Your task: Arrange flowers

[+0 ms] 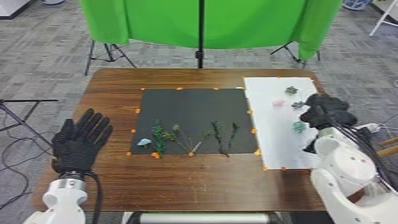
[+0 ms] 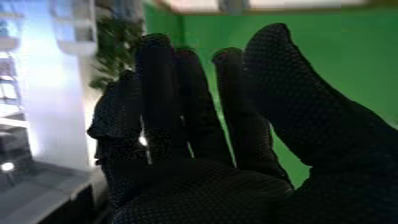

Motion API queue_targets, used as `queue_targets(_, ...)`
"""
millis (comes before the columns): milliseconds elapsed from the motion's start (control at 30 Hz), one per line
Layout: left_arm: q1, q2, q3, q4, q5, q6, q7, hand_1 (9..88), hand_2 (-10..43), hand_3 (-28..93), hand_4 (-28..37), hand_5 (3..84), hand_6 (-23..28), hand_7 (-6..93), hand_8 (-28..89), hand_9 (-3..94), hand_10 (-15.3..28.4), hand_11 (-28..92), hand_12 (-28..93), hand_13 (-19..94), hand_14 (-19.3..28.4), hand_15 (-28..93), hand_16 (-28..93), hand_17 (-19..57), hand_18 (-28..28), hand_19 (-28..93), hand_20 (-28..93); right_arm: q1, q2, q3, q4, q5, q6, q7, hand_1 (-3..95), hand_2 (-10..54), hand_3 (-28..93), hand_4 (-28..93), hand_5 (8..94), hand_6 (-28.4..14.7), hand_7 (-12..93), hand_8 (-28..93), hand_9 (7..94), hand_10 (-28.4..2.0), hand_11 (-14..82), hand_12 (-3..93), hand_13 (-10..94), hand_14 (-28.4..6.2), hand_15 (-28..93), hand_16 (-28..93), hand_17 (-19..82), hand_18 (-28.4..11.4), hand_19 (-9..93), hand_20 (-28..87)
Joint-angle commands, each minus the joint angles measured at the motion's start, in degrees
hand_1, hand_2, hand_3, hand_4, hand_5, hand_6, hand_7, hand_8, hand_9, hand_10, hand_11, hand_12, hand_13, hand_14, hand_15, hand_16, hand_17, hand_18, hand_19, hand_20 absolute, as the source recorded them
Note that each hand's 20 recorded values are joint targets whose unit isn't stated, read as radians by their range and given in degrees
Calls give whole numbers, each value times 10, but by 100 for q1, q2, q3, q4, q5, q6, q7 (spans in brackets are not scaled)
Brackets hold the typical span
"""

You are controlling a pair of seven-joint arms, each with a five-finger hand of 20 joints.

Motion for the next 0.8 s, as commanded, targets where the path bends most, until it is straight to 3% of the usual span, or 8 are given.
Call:
queue_targets(33,29,5,72,13,4,181,-47,286,156,764,-283,483,115,96,-85,387,162,202,91,293,178,403,-82,-76,165,415,127,-298,-27,-48,281,286,165,-15,466,-95,813,-283,511,-25,145,-135,497,-170,171,157,427,-161,579,125,266,-253,877,407)
queue_targets(233,-10,-11,161,22,12,179,-85,287,151,771,-283,433,110,100,-86,334,156,212,94,285,177,412,-83,-77,164,418,126,-78,-106,-209,829,362,448,-171,472,-95,799,-283,490,-28,151,-137,464,-166,154,151,439,-155,566,123,272,-254,871,397)
queue_targets(300,0,-12,160,-5,-81,286,-116,287,150,771,-283,431,110,101,-86,331,157,214,93,284,177,414,-85,-77,164,418,126,-33,-117,-240,992,358,634,-309,481,-95,784,-283,491,-23,158,-139,467,-164,153,150,461,-146,558,121,280,-253,867,390)
queue_targets(433,64,-47,127,-72,-388,446,-195,286,151,770,-283,446,114,106,-87,349,163,223,93,284,179,420,-85,-76,164,418,125,-7,-133,-310,1156,289,916,-387,500,-95,779,-283,578,-6,184,-151,585,-144,188,157,573,-119,536,157,305,-240,863,370)
queue_targets(533,79,-61,123,-70,-456,449,-233,285,150,771,-283,452,114,109,-88,359,165,226,92,287,182,425,-86,-76,164,420,125,-35,-128,-352,1190,181,1178,-435,548,-95,694,-283,666,4,208,-153,696,-134,243,177,637,-96,520,286,313,-234,865,372)
queue_targets(667,76,-65,115,-51,-458,432,-245,284,151,770,-283,458,116,110,-89,364,168,226,91,287,183,427,-88,-77,165,422,125,31,-113,-433,1132,228,1457,-296,587,-95,651,-283,724,-1,254,-55,793,-117,140,313,663,-88,515,333,319,-233,866,380)
queue_targets(800,92,-61,96,-60,-460,418,-212,283,151,770,-283,461,116,109,-89,366,169,227,91,287,182,428,-90,-78,166,424,124,186,-83,-573,956,219,1696,-272,566,-95,705,-283,717,-2,245,-58,788,-118,127,322,662,-82,503,346,322,-232,867,377)
